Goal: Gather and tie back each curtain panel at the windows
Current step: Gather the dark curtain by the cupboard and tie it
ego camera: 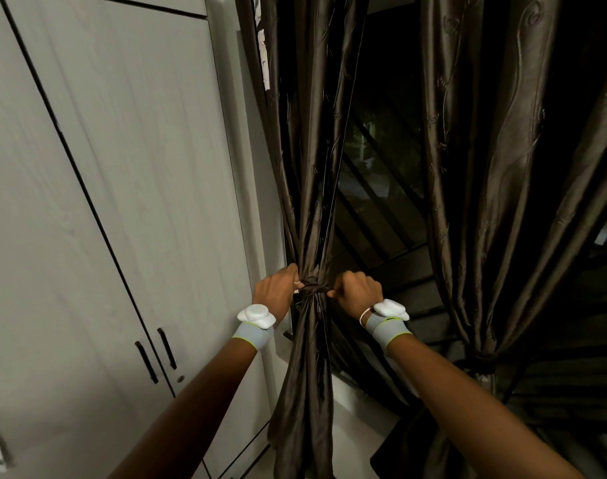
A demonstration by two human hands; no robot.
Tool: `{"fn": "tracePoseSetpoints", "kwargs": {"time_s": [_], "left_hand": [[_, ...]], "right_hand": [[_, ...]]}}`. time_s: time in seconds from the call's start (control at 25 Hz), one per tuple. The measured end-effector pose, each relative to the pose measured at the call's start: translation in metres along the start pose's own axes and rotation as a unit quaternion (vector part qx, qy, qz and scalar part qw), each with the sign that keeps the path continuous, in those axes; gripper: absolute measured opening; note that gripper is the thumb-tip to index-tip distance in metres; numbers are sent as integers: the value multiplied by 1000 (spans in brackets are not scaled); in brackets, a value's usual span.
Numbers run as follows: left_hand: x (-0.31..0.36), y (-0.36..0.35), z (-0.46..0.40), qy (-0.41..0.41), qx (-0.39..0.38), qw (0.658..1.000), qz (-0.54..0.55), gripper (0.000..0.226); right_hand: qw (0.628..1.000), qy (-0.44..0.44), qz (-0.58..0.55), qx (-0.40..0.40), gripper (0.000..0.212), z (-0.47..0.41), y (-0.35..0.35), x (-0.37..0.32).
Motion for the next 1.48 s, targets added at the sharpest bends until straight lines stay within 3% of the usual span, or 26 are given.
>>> {"fn": "tracePoseSetpoints", "kwargs": {"time_s": [0.24, 0.4, 0.56, 0.68, 0.8, 1.0, 1.08, 1.24, 1.32, 1.48], "left_hand": [[-22, 4, -5, 97, -22, 991, 91, 21], [-27, -10, -12, 116, -48, 979, 158, 19], [-20, -24, -19, 111, -110, 929, 335, 17], [-12, -37, -21, 138, -147, 888, 414, 21], [-6, -49, -26, 156, -167, 874, 428, 20], [1, -50, -34, 165, -159, 870, 436, 20], [-3, -53, -45, 165, -159, 884, 407, 44], [-29, -78, -86, 144, -141, 915, 349, 113], [-42, -93, -102, 156, -159, 920, 323, 114], [-38, -94, -105, 189, -170, 915, 314, 94]], "right_hand": [[999, 0, 30, 15, 35, 0, 9, 12], [999, -16, 39, 10, 34, -3, 14, 17], [999, -34, -17, -30, 35, -6, 11, 24], [995, -23, -79, -64, 61, -7, 5, 21], [987, -13, -146, -61, 80, -10, 5, 9], [984, -46, -169, -35, 62, -17, 0, 3], [983, -46, -174, -32, 58, -19, -3, 3], [984, -40, -170, -33, 54, -27, 0, -5], [985, -45, -161, -40, 51, -32, 1, -6], [983, -62, -168, -29, 46, -37, -5, -4]]}}
Point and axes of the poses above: each hand's wrist, its own z-axis away from the middle knuckle, its own y-axis out of the back of the hand, x = y × z, the point moved 3 cm from there along -z, towards the middle knuckle, and after that the axes turned 13 degrees about z, right-handed, at the moved point
